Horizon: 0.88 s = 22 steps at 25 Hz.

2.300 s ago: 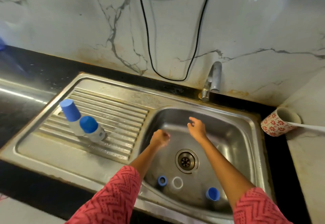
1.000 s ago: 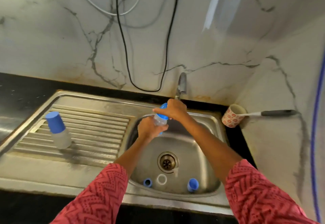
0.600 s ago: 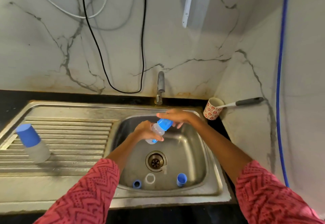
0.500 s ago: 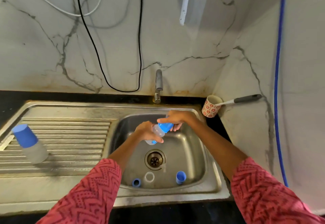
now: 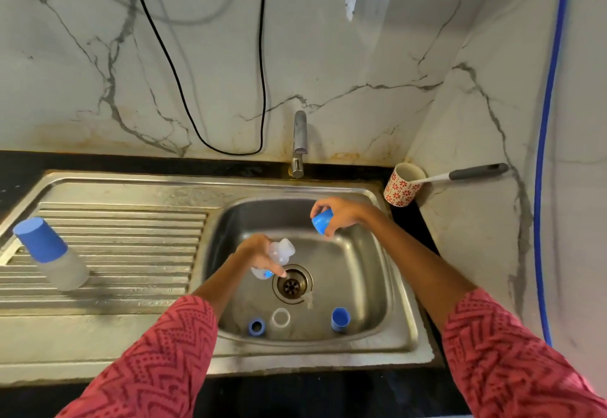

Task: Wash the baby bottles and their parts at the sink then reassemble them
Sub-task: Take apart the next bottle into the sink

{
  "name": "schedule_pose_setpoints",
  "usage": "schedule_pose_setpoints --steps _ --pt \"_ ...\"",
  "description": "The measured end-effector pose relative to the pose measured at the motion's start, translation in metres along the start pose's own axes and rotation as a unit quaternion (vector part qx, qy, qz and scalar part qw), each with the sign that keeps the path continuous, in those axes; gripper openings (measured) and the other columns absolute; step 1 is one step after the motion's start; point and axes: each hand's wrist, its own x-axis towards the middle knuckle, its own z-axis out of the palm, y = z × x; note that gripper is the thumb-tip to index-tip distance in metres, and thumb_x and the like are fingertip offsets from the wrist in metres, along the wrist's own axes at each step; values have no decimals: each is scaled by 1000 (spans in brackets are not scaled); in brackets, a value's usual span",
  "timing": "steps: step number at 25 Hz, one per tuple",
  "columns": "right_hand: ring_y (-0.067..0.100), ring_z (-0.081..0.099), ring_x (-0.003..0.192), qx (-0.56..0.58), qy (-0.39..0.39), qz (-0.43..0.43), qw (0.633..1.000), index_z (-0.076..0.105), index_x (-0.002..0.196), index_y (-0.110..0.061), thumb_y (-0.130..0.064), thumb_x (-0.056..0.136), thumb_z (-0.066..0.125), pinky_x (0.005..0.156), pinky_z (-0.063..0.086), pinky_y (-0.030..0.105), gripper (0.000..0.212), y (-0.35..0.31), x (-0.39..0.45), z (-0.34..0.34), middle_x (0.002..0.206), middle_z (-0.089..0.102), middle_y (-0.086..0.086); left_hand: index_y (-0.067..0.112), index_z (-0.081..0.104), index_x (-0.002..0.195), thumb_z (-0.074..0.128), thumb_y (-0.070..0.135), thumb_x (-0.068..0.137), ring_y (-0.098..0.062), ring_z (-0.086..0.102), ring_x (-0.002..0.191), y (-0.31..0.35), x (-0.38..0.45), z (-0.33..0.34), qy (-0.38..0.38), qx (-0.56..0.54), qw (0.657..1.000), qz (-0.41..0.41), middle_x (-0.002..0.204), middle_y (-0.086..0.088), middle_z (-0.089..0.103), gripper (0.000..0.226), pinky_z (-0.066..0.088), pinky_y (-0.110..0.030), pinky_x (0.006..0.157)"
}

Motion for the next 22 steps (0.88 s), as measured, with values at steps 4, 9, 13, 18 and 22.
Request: schedule_pose_setpoints --steps 4,9,13,18,22 --pt "22 56 101 -91 32 50 994 49 125 -16 -23 69 80 82 47 30 65 40 24 23 121 55 5 15 61 116 89 35 57 -12 56 95 -15 1 13 20 -121 992 14 106 3 61 69 43 -20 80" --pt "26 57 109 -151 -25 96 984 50 122 -13 -21 77 72 76 43 27 51 96 42 117 123 55 7 17 57 119 87 35 60 -16 55 101 -13 13 34 11 -122 992 8 108 2 59 69 45 -24 84" --pt "25 58 96 -97 -9 59 993 49 111 -13 -4 80 63 72 43 30 35 130 43 151 114 59 9 18 58 117 90 27 55 -19 58 104 -19 22 55 17 -149 989 -3 111 -1 63 71 46 -26 85" --pt "23 59 95 -21 11 33 999 52 108 -12 -5 76 70 76 47 30 38 147 45 153 110 61 9 18 58 116 92 24 52 -18 57 103 -19 30 77 -10 -157 987 -20 109 1 61 73 46 -28 87" --pt "20 59 92 42 35 19 998 53 106 -10 -8 73 76 75 48 30 41 148 46 157 107 63 8 18 51 115 89 17 56 -19 56 100 -18 37 87 -10 -164 985 -42 106 0 56 70 50 -22 71"
